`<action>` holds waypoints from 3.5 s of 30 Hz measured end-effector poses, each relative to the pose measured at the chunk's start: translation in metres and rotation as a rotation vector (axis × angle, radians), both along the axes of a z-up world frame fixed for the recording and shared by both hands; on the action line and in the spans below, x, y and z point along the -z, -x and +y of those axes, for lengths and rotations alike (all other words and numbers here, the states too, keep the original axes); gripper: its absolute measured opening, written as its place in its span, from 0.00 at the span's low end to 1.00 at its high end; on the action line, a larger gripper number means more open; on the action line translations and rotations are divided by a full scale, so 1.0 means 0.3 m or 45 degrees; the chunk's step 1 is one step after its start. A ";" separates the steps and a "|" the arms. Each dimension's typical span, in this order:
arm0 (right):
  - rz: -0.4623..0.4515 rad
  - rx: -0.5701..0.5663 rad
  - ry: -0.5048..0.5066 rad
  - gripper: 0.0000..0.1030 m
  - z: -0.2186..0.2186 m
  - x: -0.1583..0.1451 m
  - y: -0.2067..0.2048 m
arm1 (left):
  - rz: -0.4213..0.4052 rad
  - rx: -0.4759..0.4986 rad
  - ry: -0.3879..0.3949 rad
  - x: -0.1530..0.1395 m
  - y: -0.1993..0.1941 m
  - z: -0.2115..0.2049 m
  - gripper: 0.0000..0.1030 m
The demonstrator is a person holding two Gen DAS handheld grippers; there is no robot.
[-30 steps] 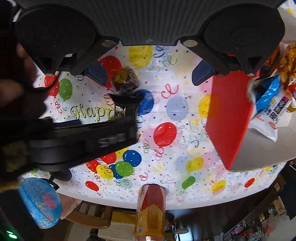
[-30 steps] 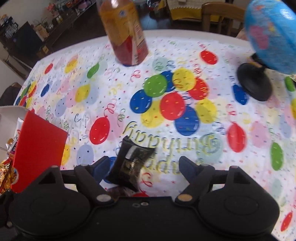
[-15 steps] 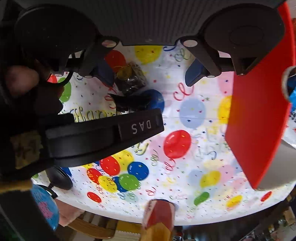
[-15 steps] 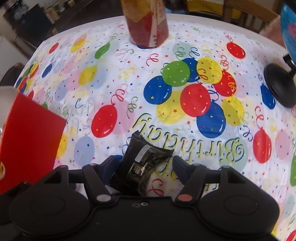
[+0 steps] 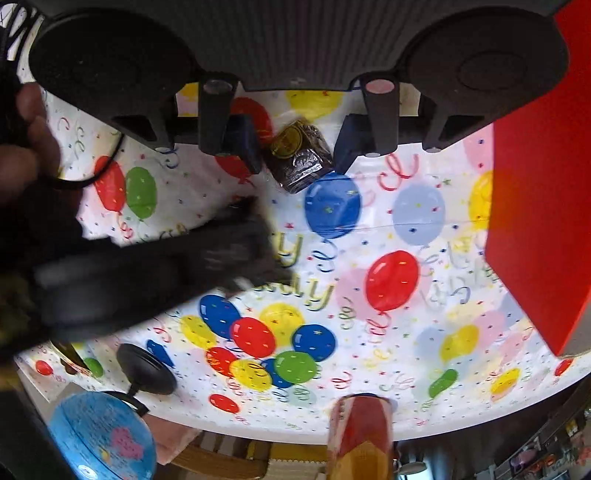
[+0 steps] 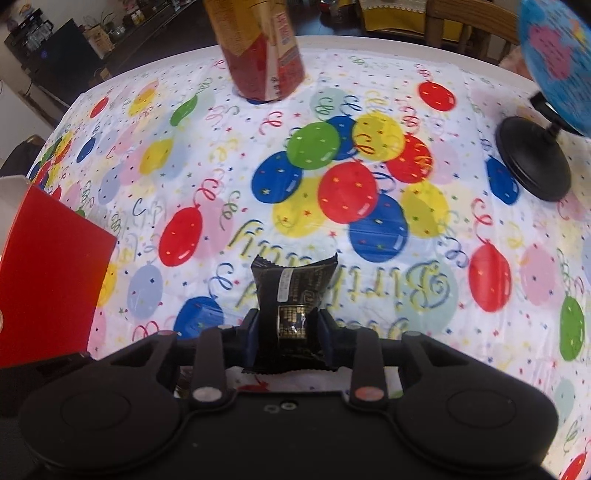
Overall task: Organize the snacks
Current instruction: 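Grasp the dark packet with the right tool while the left tool grasps the brown wrapped candy, then carry the dark packet and brown candy over the red box with both tools, then open both tools to drop the dark packet and brown candy into the box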
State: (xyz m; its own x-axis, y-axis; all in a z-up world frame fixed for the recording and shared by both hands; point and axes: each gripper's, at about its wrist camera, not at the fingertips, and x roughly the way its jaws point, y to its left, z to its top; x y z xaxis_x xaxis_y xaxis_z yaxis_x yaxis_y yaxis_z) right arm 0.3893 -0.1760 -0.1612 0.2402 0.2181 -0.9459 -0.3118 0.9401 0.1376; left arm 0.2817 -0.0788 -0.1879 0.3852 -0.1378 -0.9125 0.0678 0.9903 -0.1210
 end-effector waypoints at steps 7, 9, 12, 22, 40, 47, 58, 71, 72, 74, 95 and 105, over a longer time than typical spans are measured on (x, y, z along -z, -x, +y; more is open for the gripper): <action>-0.021 0.058 -0.032 0.29 -0.080 -0.043 0.065 | 0.005 -0.022 0.020 -0.034 0.031 0.040 0.40; -0.034 0.055 -0.034 0.29 -0.093 -0.065 0.097 | 0.003 -0.017 0.018 -0.052 0.051 0.043 0.40; -0.051 0.044 -0.033 0.29 -0.105 -0.101 0.146 | 0.008 -0.012 0.026 -0.080 0.082 0.052 0.40; -0.113 -0.053 -0.055 0.29 -0.109 -0.259 0.343 | 0.002 0.013 0.031 -0.227 0.228 0.099 0.40; -0.156 -0.272 -0.132 0.29 0.175 -0.478 0.589 | -0.098 -0.026 0.053 -0.464 0.417 0.386 0.40; -0.191 -0.333 -0.143 0.29 0.358 -0.520 0.587 | -0.144 -0.067 0.020 -0.520 0.416 0.556 0.40; -0.198 -0.344 -0.127 0.29 0.625 -0.487 0.517 | -0.153 -0.155 -0.069 -0.519 0.359 0.871 0.40; -0.104 -0.224 -0.015 0.29 0.793 -0.313 0.425 | -0.034 -0.136 -0.135 -0.356 0.239 1.071 0.40; -0.094 -0.213 -0.011 0.29 0.798 -0.300 0.422 | -0.025 -0.130 -0.136 -0.344 0.229 1.078 0.40; -0.081 -0.196 -0.003 0.29 0.805 -0.281 0.417 | -0.013 -0.122 -0.131 -0.324 0.214 1.089 0.40; 0.014 -0.091 0.033 0.36 0.827 -0.182 0.436 | 0.096 -0.074 -0.111 -0.210 0.181 1.102 0.41; -0.039 -0.060 -0.014 0.69 0.793 -0.249 0.490 | 0.039 -0.081 -0.093 -0.283 0.249 1.081 0.58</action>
State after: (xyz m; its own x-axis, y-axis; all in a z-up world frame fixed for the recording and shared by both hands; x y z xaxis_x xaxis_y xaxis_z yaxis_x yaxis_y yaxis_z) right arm 0.2423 0.0619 -0.0866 0.2586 0.2402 -0.9357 -0.3596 0.9229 0.1376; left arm 0.2070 0.2455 -0.1031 0.3627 -0.0471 -0.9307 0.0022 0.9988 -0.0497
